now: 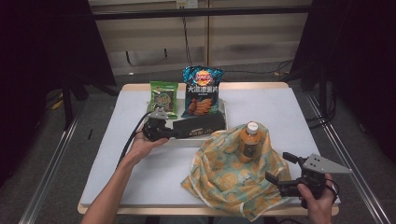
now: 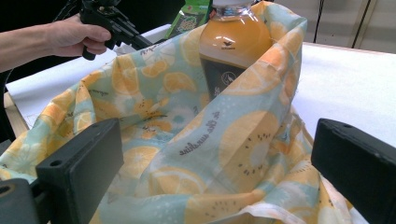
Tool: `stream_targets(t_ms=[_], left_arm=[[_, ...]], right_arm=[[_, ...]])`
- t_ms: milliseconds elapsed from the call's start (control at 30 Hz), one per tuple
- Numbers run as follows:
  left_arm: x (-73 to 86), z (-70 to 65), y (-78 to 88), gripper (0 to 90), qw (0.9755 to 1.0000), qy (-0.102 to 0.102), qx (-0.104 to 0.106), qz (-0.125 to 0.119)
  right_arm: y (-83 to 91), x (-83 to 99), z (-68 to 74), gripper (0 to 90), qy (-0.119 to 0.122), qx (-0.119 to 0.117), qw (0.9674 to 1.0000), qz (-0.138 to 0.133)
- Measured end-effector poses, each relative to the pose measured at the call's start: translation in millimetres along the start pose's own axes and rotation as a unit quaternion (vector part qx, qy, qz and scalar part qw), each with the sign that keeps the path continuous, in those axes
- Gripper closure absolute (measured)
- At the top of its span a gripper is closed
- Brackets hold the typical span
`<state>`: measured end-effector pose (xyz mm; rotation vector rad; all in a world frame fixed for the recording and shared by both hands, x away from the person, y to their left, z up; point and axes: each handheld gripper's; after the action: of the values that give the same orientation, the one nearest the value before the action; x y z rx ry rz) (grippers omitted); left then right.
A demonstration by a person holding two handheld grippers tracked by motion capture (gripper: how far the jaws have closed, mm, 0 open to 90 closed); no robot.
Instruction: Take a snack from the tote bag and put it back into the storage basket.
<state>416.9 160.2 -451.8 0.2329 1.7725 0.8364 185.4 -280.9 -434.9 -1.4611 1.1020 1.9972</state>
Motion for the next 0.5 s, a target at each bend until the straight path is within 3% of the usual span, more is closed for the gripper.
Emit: stream_targets(t_ms=[67, 233, 500], left_arm=[[0.3, 2.4, 1.0, 89.2, 1.0000, -0.003, -0.002, 0.009], [1.6, 7.2, -2.7, 89.3, 0.9999, 0.007, -0.008, 0.000], [3.2, 11.7, -6.9, 87.6, 0.9996, 0.016, -0.021, 0.009]], right_arm=[[0.1, 0.1, -0.3, 1.6, 0.000, 0.001, 1.0000, 0.000], [-0.2, 0.1, 0.2, 1.6, 0.001, 0.000, 1.0000, 0.001], [0.2, 0.3, -0.2, 1.6, -0.001, 0.001, 1.0000, 0.001]])
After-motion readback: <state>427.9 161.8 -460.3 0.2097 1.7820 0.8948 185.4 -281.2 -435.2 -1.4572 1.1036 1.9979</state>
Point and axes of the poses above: each handheld gripper's, and its own axes: y roughly backward along the jaws, x roughly out of its underside, z roughly to its left, and after that the axes turned 1 degree about z, right-handed
